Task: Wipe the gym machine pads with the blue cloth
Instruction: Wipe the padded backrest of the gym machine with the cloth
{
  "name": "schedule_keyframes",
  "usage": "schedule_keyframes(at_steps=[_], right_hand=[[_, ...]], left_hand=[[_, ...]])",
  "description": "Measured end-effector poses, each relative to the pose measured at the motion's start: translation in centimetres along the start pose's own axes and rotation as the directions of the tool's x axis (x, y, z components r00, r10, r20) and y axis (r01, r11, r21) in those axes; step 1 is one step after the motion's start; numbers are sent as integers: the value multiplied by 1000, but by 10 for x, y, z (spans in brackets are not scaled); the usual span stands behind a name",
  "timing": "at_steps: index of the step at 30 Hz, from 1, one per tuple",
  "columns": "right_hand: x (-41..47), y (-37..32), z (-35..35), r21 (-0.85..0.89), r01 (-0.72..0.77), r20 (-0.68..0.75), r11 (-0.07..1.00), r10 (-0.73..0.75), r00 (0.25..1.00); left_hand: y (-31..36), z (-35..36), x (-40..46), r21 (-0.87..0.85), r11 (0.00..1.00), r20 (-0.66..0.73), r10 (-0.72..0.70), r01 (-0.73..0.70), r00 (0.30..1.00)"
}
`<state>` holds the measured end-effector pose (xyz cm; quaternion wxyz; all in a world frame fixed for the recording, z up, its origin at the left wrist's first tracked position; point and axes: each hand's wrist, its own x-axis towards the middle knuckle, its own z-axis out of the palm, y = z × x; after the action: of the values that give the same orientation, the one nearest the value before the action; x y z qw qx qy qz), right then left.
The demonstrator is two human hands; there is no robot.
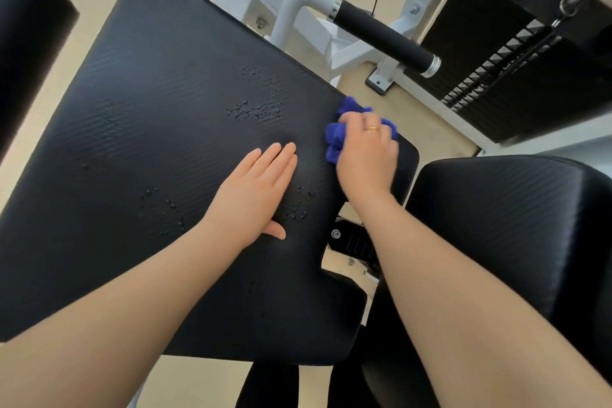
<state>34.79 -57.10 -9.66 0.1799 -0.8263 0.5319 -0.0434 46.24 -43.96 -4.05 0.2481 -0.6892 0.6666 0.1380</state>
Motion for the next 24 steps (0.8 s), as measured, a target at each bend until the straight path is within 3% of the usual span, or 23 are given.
schedule_keyframes(at_steps=[3, 7, 11, 14, 16, 19, 24], right_hand=[[14, 29, -5, -44, -355, 0, 934, 356, 935], [6, 14, -1, 48, -473, -4, 880, 474, 881], [-62, -15, 16, 27, -232, 0, 972, 232, 973], [-53, 5, 11, -98, -33, 25, 995, 35, 999], [-29, 25, 8, -181, -70, -8, 981, 69, 998], [-11, 28, 13, -139, -285, -79, 948, 277, 958], [-43, 24, 15, -168, -194, -30, 966, 192, 981]], left_hand=[[0, 3, 0, -11, 1000, -19, -7, 7, 1000], [-1, 5, 0, -8, 1000, -25, 3, -3, 1000], [-1, 4, 1, -11, 1000, -15, -9, 9, 1000], [0, 2, 0, -4, 1000, -7, 2, -2, 1000], [-1, 4, 0, 1, 1000, -20, 6, -6, 1000], [-3, 8, 0, 10, 1000, -31, 2, -1, 1000], [-3, 5, 1, 29, 1000, -27, 1, 0, 1000]])
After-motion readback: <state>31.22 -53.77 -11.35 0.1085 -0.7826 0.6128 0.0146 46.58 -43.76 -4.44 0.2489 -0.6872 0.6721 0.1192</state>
